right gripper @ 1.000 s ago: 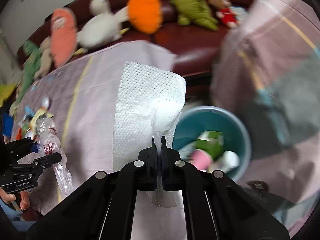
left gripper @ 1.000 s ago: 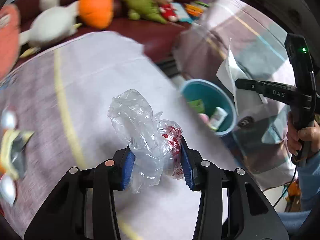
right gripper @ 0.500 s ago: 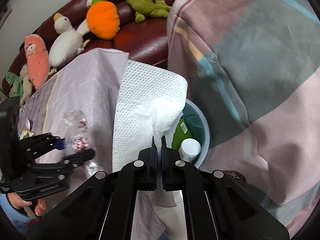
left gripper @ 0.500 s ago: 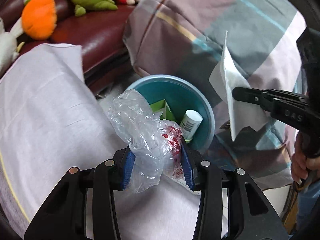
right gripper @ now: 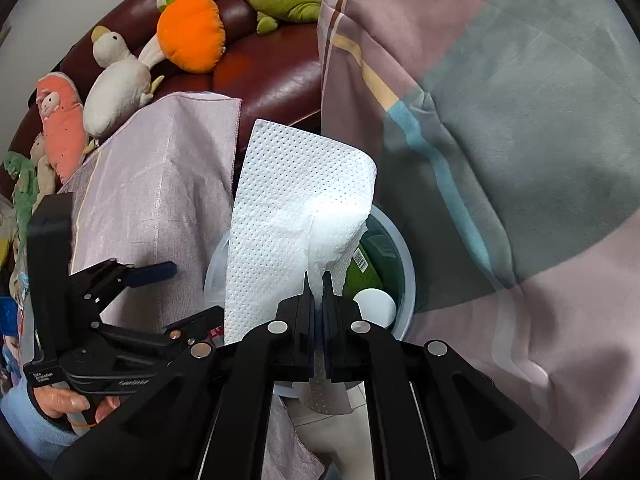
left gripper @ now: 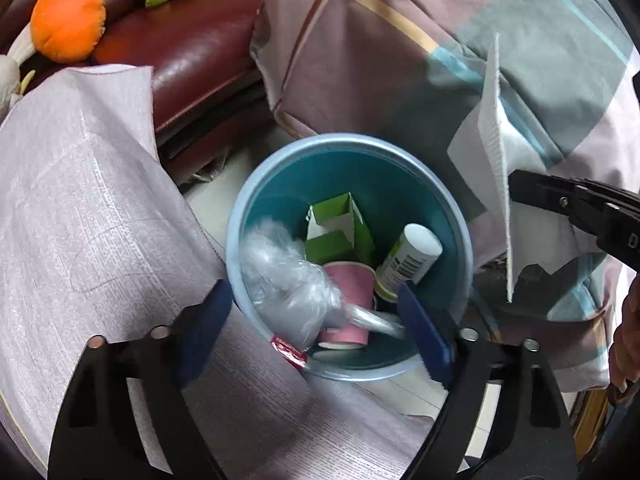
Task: Collect trash
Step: 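Carry the bag and tissue over the teal bin and open both tools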
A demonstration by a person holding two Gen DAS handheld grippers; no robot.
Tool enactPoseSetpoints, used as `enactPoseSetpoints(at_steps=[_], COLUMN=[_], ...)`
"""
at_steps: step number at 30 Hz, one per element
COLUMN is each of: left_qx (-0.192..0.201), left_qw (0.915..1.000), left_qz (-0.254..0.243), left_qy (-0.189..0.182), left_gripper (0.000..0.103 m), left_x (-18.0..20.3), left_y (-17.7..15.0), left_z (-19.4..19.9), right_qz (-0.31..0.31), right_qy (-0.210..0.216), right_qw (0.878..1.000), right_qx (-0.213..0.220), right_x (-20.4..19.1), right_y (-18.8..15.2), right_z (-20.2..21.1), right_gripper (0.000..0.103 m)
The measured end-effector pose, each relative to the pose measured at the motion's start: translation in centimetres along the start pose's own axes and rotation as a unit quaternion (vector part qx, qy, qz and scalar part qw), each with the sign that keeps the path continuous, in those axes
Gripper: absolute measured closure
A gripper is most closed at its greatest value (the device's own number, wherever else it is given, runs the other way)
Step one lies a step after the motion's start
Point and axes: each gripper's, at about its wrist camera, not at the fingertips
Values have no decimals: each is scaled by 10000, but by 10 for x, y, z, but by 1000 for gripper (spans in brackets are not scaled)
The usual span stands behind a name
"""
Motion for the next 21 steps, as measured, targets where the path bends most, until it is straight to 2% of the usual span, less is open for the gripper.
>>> enactPoseSetpoints(at_steps=[10,13,15,17,21], left_qx=[303,347,376,424,483], left_qw=[9993,9988,9985,9981,9971], left_qz=[212,329,391,453,594], left_qy=[-40,-69,-61,-31,-42], left_gripper=[10,9,9,8,7], left_x=[-20,-28,-34,-41,-53], left_y=[-8,-12,-16,-21,-31], left_z=[34,43,49,55,64], right_qz=[114,136,177,194,202], right_qy=[-24,-11,-20,-76,-133], right_qw=[9998,9996,9994,9993,9990], right_qx=[-145,-242,-299,-313,-380], right_x=[-12,-17,-22,-25,-31], right_y=[5,8,9,9,10], right_z=[-16,-24,-29,-34,-40], right_gripper=[99,96,91,64,59])
Point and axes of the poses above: each gripper's, at about its wrist camera, not at the fingertips, and z roughly against the way its jaws point, x to its right, y to its top, and after that the axes turned 1 degree about y, right-handed
